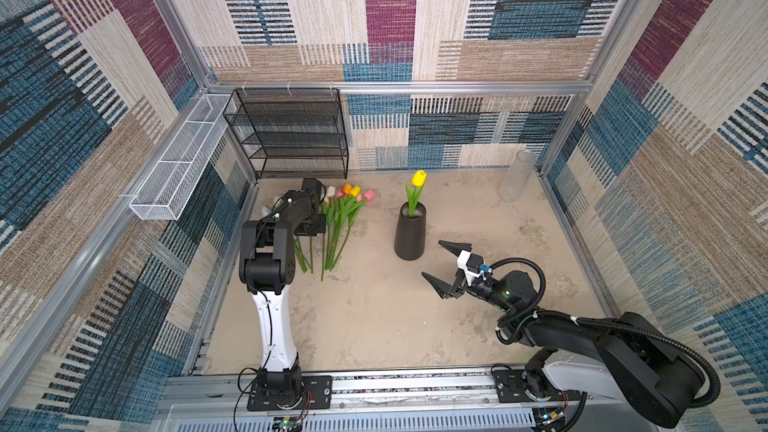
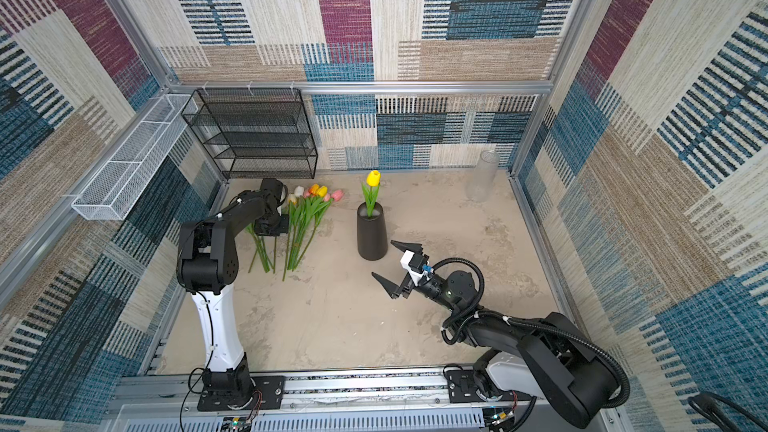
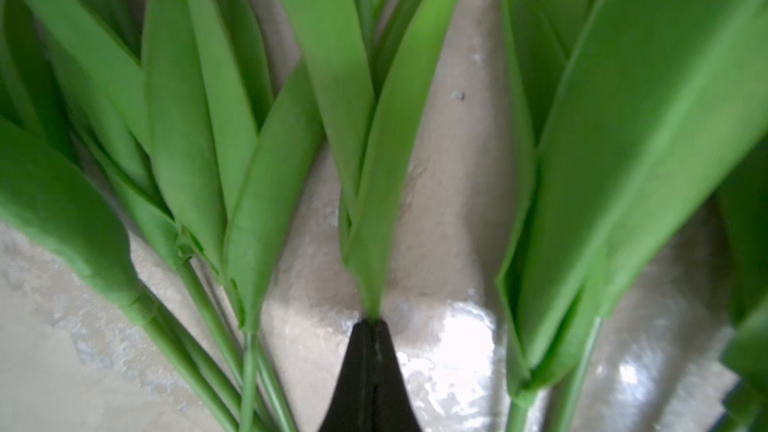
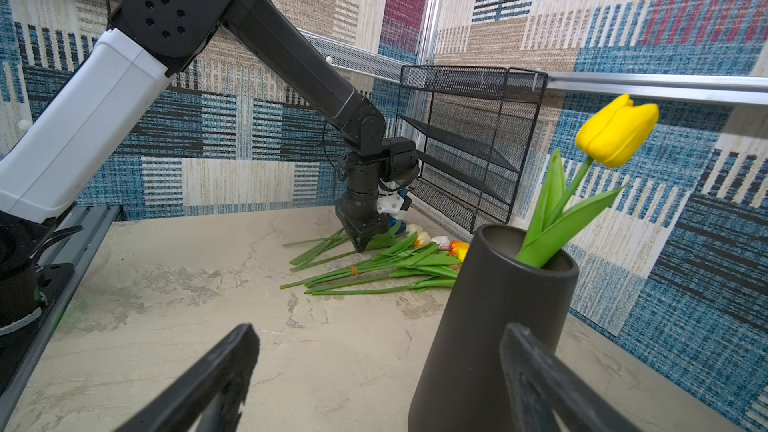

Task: Arrange the flowers into the vase
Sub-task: 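Grasp a white tulip stem with the left gripper and lift it, then carry the white tulip over the grey vase and lower its stem inside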

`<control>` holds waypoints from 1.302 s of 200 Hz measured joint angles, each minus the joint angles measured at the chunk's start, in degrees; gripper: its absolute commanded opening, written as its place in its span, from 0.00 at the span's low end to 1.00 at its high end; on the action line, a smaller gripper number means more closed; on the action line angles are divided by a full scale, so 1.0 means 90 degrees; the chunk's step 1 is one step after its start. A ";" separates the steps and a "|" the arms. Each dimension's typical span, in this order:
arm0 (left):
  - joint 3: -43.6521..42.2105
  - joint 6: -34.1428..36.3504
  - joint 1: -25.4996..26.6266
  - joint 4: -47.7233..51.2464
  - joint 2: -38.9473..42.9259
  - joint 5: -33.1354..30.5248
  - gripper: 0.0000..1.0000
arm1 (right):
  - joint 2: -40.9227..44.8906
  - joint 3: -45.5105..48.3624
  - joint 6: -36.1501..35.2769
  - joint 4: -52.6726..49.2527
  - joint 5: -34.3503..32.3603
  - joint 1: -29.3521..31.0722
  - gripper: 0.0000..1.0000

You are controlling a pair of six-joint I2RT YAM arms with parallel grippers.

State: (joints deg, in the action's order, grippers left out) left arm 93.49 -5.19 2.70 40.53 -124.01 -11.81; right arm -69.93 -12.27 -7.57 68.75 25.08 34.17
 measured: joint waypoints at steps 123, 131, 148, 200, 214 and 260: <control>-0.1880 -0.0389 0.0138 -0.0238 0.2873 0.0590 0.00 | 0.0131 0.0032 0.0000 -0.0002 -0.0002 0.0005 0.94; -0.2132 -0.0420 0.0175 -0.0367 0.3257 0.0690 0.00 | 0.0146 0.0046 0.0000 0.0000 -0.0002 0.0005 0.95; -0.2650 -0.0508 0.0245 -0.0702 0.4090 0.0855 0.00 | 0.0175 0.0090 -0.0002 0.0019 -0.0022 0.0005 0.95; -0.4454 -0.0661 0.0976 -0.2708 0.6329 0.1843 0.00 | 0.0306 0.0158 -0.0097 0.0039 -0.0182 0.0012 1.00; -0.4641 -0.0709 0.1180 -0.3203 0.6591 0.2042 0.00 | 0.0325 0.0158 -0.0100 0.0041 -0.0182 0.0010 1.00; -0.4872 -0.0629 0.1987 -0.4692 0.7162 0.2560 0.00 | 0.0350 0.0158 -0.0090 0.0039 -0.0163 0.0010 1.00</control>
State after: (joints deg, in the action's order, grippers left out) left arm 49.65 -10.85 20.58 -1.69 -59.55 11.22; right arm -66.78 -10.85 -8.38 69.10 23.62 34.26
